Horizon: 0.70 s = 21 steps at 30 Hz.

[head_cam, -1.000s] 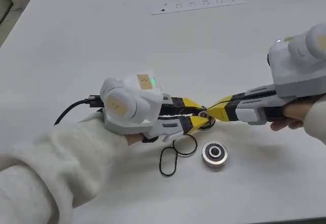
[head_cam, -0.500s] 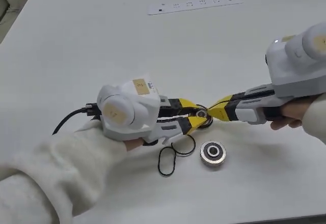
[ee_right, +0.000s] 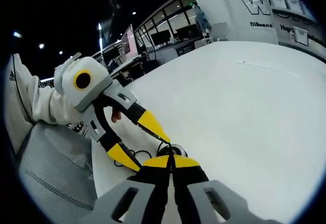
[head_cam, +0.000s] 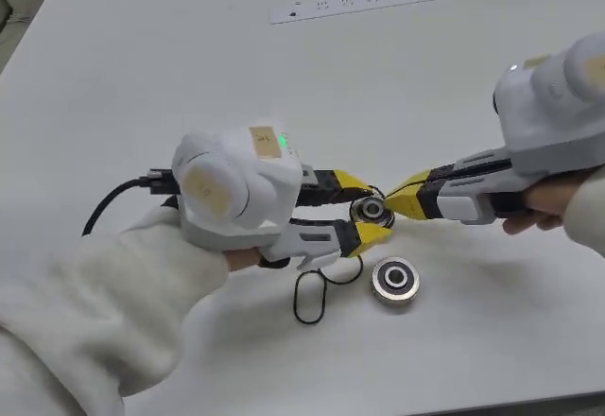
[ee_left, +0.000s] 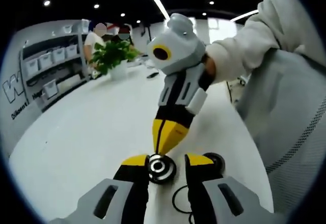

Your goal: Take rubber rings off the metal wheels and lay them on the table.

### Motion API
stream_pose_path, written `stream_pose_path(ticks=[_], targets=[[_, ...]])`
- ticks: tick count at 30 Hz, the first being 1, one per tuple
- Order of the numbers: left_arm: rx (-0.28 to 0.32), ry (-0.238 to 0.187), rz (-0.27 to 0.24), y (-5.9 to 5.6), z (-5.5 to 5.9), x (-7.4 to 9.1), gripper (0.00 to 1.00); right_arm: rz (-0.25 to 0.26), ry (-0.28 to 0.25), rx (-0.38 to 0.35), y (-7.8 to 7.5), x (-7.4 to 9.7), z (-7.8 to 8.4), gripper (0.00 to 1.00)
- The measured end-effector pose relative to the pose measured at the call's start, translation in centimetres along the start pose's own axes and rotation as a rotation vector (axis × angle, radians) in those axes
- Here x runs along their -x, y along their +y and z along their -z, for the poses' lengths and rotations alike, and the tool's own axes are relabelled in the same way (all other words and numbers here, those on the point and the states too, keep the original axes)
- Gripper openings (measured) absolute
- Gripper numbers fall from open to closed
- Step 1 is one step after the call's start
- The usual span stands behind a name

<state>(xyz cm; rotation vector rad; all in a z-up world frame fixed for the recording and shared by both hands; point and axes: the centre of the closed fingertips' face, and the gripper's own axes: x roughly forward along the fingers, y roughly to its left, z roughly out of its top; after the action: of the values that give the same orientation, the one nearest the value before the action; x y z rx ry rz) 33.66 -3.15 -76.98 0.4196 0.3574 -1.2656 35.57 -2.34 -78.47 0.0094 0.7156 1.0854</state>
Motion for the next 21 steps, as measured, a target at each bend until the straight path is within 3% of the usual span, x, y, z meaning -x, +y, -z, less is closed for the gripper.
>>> stream_pose_path(ticks=[3, 6, 10, 13, 16, 21], targets=[[0.015, -0.026, -0.011, 0.3, -1.4, 0.5, 0.42, -0.001, -0.003, -0.001, 0.0, 0.1, -0.1, 0.00], [-0.001, -0.032, 0.004, 0.1, -2.4, 1.4, 0.45, -0.002, -0.015, -0.005, 0.0, 0.3, -0.4, 0.00], [-0.022, -0.031, 0.000, 0.0, -2.9, 2.6, 0.47, -0.004, -0.037, -0.013, 0.0, 0.6, -1.1, 0.00], [-0.025, -0.040, -0.005, -0.1, -3.5, 4.0, 0.54, -0.008, -0.053, -0.022, 0.0, 0.8, -1.6, 0.00], [-0.019, -0.022, -0.006, 0.0, -3.7, 5.2, 0.63, -0.009, -0.068, -0.027, 0.1, 0.9, -2.0, 0.00], [-0.026, -0.008, -0.060, 0.8, -4.0, 7.2, 0.66, -0.022, -0.097, -0.036, 0.6, 1.1, -3.0, 0.00]])
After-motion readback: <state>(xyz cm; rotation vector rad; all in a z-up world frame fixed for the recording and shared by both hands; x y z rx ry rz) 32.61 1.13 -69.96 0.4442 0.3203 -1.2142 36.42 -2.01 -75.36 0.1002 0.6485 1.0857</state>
